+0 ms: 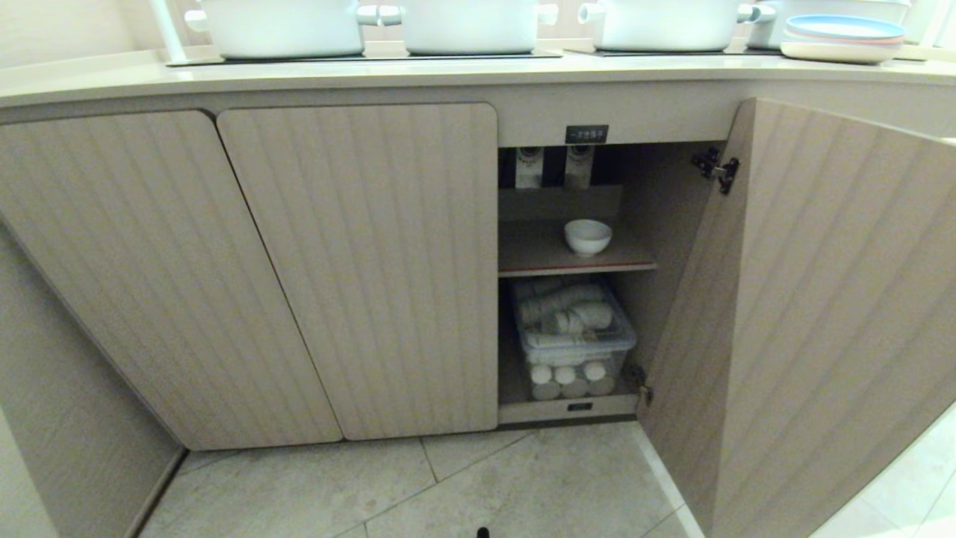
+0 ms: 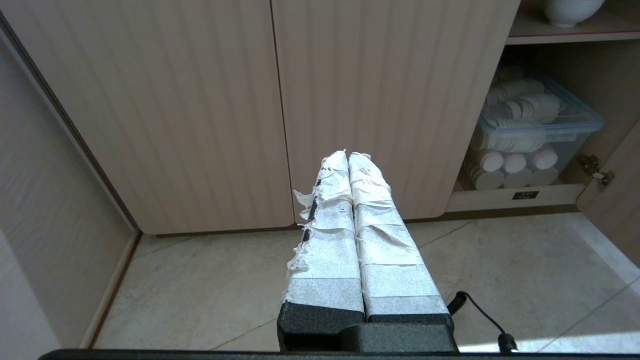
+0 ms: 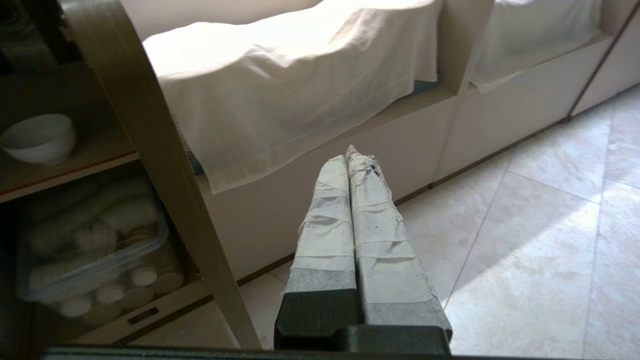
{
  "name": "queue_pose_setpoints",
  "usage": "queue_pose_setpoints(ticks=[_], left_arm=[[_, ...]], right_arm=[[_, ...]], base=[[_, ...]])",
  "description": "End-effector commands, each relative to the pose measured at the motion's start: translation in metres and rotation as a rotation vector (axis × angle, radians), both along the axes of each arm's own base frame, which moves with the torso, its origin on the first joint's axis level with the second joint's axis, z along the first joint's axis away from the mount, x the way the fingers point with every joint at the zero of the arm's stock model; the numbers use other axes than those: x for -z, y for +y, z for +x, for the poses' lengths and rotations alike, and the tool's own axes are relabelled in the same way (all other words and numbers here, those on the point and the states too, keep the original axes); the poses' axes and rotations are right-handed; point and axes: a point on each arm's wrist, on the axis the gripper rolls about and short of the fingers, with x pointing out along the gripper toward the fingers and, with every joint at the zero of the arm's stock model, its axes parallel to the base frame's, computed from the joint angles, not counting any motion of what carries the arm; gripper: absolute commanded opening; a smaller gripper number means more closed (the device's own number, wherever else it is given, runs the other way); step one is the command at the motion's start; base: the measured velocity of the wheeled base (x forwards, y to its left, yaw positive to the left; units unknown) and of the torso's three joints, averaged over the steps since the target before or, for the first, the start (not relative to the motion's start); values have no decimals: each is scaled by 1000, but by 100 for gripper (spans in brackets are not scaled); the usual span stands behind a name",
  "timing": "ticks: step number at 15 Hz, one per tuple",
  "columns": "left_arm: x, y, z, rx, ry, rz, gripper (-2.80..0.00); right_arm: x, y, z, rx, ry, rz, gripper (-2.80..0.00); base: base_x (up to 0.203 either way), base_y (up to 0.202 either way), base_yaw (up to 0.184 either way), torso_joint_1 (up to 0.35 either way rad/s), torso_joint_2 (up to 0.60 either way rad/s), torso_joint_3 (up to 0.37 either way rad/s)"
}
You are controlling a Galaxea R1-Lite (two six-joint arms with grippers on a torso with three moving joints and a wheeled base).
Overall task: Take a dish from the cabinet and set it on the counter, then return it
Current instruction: Close the cabinet door
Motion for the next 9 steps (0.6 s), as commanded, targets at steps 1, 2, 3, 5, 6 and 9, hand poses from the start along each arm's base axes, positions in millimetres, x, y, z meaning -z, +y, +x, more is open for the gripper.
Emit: queue_pose_setpoints(ticks=[1,2,3,5,6,9], left_arm=[[0,0,0,0,-1,-1,-280],[0,0,0,0,-1,0,-280],[0,0,0,0,-1,0,-280],[0,0,0,0,-1,0,-280],[0,0,0,0,-1,0,-280],[0,0,0,0,-1,0,-280]], right_arm=[[5,-3,4,-21,15,17,-280],[8,-2,4,-47,13,18,-280],[10,0,4,-76,2,22,-280],[12,6,6,-146,-37,19,-280],[13,9,6,-181,-56,12,-280],[21,16,4,-252,-80,16,-280]], base=[[0,0,0,0,0,0],[0,0,0,0,0,0],[0,0,0,0,0,0],[0,0,0,0,0,0],[0,0,0,0,0,0],[0,0,0,0,0,0]])
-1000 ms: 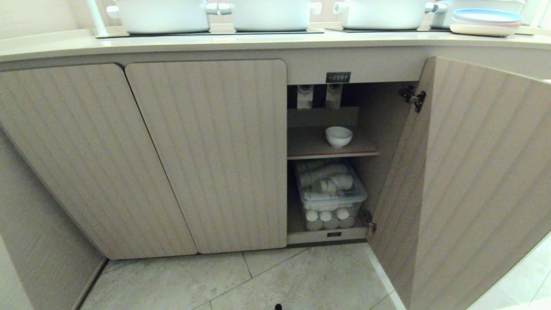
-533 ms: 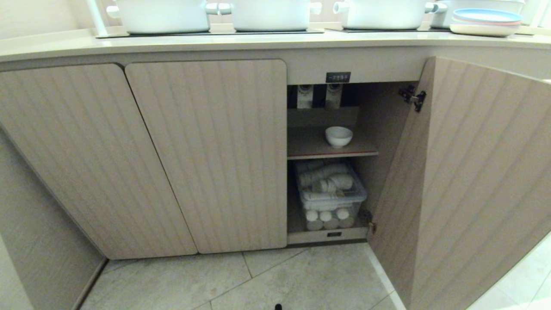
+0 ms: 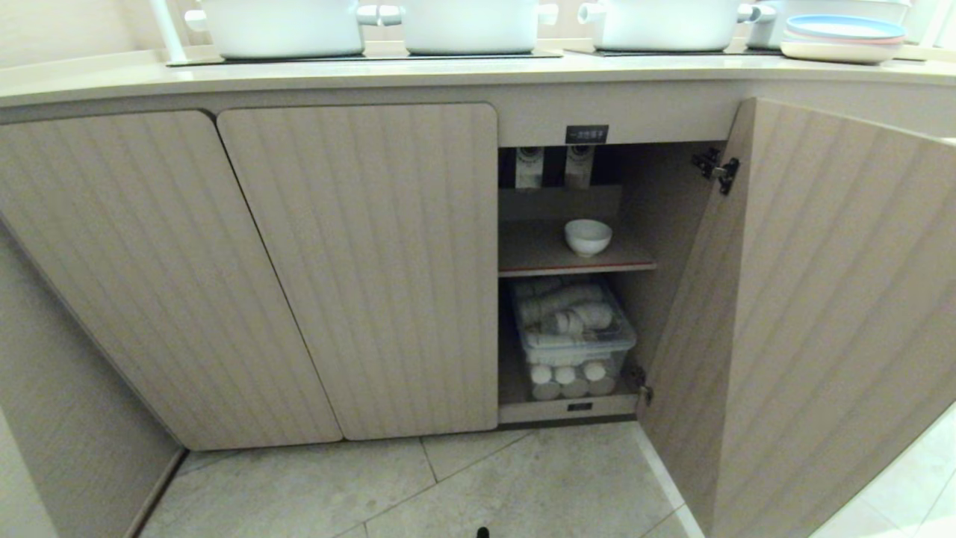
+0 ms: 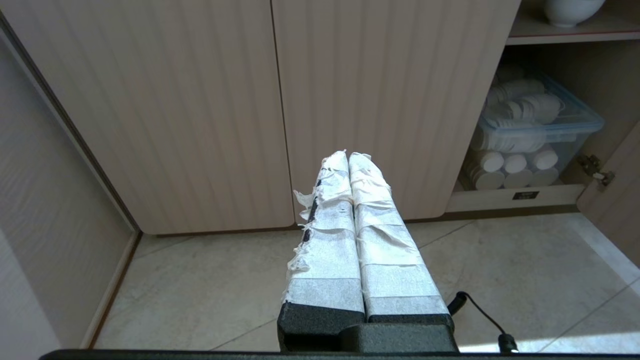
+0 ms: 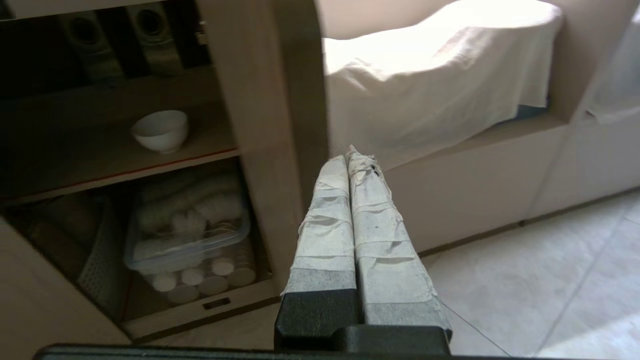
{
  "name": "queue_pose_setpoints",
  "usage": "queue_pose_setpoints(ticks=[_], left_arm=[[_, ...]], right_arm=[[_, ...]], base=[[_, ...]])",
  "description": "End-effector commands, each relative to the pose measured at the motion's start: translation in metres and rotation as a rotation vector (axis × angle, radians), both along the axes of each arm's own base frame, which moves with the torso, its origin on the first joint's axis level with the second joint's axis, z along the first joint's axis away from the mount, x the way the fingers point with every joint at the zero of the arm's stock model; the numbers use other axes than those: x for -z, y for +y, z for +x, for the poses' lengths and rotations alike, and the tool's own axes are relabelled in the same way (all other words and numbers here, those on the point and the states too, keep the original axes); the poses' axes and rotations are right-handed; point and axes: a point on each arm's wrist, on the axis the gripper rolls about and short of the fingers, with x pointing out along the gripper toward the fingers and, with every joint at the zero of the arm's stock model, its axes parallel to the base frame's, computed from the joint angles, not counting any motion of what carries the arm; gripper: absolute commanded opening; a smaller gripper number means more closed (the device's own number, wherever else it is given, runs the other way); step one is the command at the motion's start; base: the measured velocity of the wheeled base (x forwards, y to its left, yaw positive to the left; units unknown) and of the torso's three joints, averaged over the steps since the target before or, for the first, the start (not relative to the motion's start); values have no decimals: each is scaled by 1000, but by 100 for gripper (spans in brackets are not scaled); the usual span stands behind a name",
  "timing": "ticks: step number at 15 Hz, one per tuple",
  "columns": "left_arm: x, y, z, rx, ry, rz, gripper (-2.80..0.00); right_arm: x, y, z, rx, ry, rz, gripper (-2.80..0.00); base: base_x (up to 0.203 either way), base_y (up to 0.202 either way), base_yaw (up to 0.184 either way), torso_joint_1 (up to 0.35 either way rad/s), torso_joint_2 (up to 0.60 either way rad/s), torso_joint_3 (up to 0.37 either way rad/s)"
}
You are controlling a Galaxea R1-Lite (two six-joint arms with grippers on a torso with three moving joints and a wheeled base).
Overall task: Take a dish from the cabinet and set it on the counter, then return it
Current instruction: Close the cabinet door
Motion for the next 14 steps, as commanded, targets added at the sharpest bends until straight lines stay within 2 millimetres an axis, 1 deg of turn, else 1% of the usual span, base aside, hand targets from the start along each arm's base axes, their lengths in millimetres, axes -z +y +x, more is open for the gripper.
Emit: queue_pose_setpoints(ticks=[1,3,6,11,12,14], left_arm=[[0,0,0,0,-1,0,-280],[0,0,0,0,-1,0,-280],[0,0,0,0,-1,0,-280],[0,0,0,0,-1,0,-280],[0,0,0,0,-1,0,-280],[0,0,0,0,-1,0,-280]], right_arm=[[5,4,-2,-30,-6,-7,-280],[7,8,-2,-69,-21,-3,-280],[1,7,-3,-75,-39,-11,-280],[-8,-5,-15,66,-59,-42,-280],[-11,-8,-15,78,-63,-48,-280],[-8,-12,-12,75,-47,-29,-280]], base=[[0,0,0,0,0,0],[0,0,0,0,0,0],[0,0,0,0,0,0],[0,0,0,0,0,0],[0,0,0,0,0,0],[0,0,0,0,0,0]])
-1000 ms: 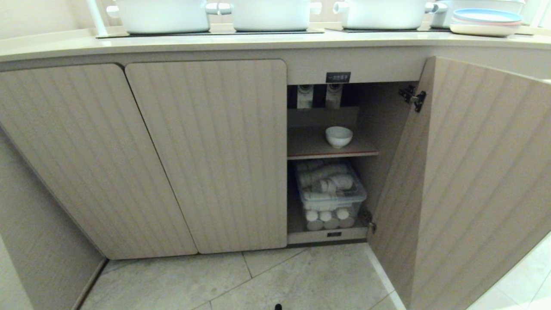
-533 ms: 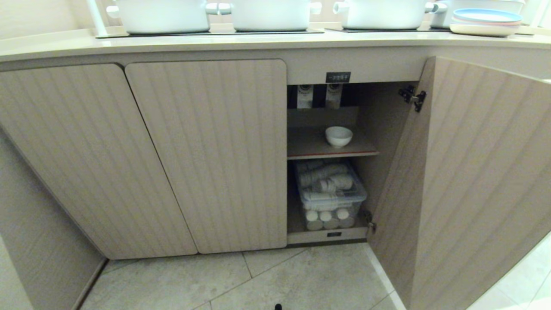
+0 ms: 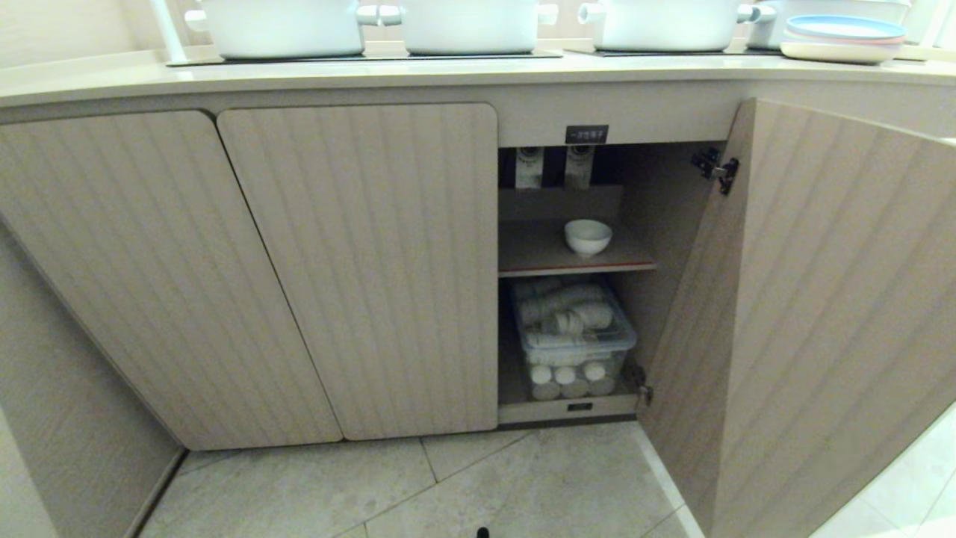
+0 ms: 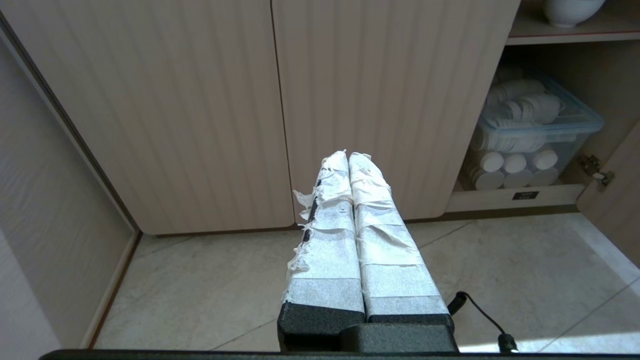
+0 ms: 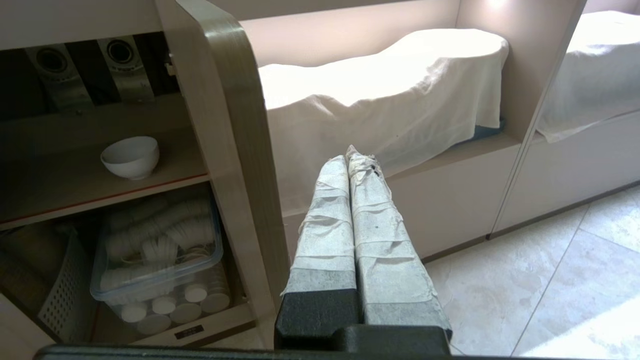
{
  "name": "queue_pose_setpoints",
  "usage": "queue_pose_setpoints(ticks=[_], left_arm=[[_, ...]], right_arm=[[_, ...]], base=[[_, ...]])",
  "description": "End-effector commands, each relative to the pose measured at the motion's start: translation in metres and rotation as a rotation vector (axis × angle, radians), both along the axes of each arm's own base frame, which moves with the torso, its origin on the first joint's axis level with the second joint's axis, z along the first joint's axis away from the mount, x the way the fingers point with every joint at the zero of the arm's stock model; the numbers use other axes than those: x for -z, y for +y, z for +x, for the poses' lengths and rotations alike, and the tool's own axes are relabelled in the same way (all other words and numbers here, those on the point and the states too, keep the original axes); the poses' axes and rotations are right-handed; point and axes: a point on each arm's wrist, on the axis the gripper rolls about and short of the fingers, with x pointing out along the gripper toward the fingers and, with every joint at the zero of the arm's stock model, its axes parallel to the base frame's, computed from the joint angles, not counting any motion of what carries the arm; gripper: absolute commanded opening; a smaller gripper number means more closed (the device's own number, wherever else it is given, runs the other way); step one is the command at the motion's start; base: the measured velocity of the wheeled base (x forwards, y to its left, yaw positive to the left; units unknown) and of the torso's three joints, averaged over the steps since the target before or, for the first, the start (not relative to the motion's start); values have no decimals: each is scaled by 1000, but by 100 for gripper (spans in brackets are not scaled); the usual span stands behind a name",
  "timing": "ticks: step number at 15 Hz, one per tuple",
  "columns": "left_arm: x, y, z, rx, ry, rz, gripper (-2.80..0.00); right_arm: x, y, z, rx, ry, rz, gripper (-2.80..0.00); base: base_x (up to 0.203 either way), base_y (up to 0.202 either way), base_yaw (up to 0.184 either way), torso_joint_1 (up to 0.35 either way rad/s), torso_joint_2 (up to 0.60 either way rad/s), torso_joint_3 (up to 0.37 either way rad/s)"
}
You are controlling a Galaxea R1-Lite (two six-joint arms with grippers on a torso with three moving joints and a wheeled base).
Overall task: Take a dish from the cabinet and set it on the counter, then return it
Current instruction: Close the cabinet door
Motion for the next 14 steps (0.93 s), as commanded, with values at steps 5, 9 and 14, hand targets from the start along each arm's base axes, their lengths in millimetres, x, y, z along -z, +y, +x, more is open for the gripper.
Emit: queue_pose_setpoints(ticks=[5,9,14], left_arm=[[0,0,0,0,-1,-1,-280],[0,0,0,0,-1,0,-280],[0,0,0,0,-1,0,-280]], right_arm=[[6,-20,16,-24,45,44,-280],[7,-25,28,-66,28,60,-280],[9,-15,41,-166,19,99,-280]], base=[[0,0,0,0,0,0],[0,0,0,0,0,0],[0,0,0,0,0,0]])
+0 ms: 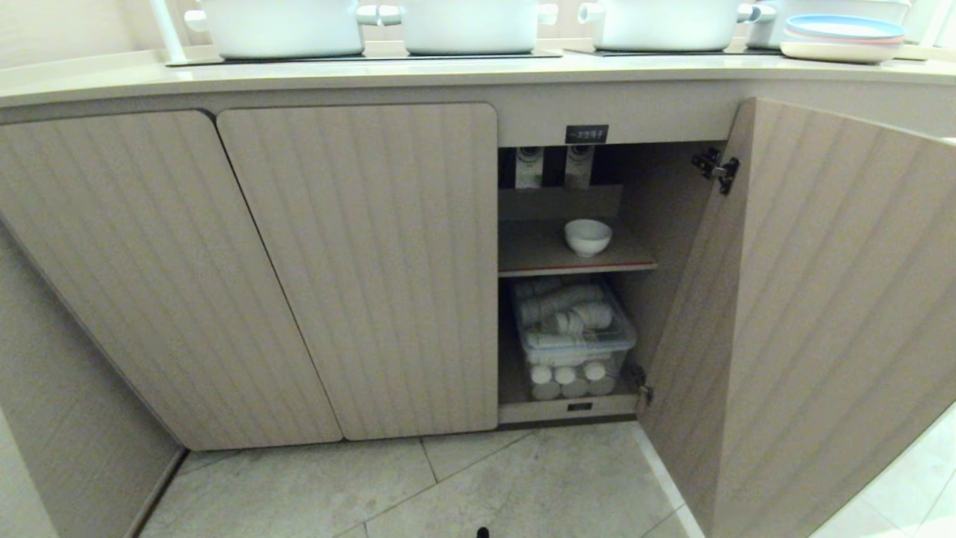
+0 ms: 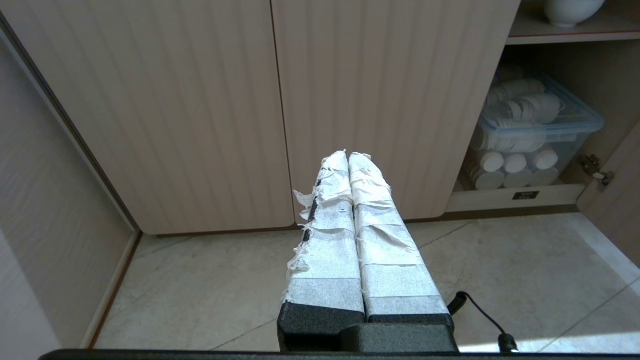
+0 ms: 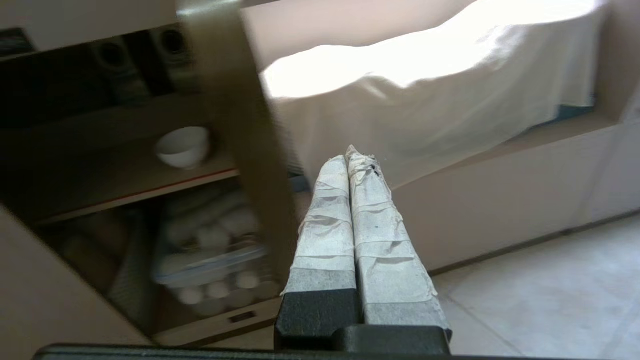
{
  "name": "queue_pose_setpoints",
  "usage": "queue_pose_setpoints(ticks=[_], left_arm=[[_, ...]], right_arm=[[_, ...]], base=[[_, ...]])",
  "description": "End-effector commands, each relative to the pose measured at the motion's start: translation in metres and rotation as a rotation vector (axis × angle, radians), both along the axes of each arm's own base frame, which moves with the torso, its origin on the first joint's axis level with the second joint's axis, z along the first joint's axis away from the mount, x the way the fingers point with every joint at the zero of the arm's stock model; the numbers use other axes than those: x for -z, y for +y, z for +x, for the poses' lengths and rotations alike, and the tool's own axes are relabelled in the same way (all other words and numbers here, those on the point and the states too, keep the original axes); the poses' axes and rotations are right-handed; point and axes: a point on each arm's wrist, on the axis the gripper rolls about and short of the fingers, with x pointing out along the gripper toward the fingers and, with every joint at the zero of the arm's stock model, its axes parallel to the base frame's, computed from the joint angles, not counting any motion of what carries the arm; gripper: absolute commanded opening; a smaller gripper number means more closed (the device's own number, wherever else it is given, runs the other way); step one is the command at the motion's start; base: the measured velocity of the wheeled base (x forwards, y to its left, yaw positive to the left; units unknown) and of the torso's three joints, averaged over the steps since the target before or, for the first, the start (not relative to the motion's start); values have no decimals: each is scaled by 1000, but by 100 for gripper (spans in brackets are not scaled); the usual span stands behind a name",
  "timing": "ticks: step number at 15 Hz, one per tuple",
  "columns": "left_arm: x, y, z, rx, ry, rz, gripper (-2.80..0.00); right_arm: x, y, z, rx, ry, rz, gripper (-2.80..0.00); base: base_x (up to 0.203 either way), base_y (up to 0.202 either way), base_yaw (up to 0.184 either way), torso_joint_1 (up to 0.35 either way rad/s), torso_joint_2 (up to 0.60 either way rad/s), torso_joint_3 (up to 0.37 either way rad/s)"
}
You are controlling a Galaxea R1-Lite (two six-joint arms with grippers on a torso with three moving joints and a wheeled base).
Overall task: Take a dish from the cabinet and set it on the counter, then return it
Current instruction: Close the cabinet door
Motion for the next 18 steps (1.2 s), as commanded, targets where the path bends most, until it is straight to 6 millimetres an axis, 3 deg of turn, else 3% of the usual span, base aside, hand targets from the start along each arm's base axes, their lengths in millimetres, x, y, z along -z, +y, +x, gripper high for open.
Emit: queue_pose_setpoints(ticks=[1,7,18], left_arm=[[0,0,0,0,-1,0,-280],[0,0,0,0,-1,0,-280],[0,0,0,0,-1,0,-280]], right_arm=[[0,5,6,-52,-9,14,-280],[-4,28,18,-206,-55,68,-280],[-1,60,14,-384,-75,200,-280]], base=[[0,0,0,0,0,0],[0,0,0,0,0,0],[0,0,0,0,0,0]])
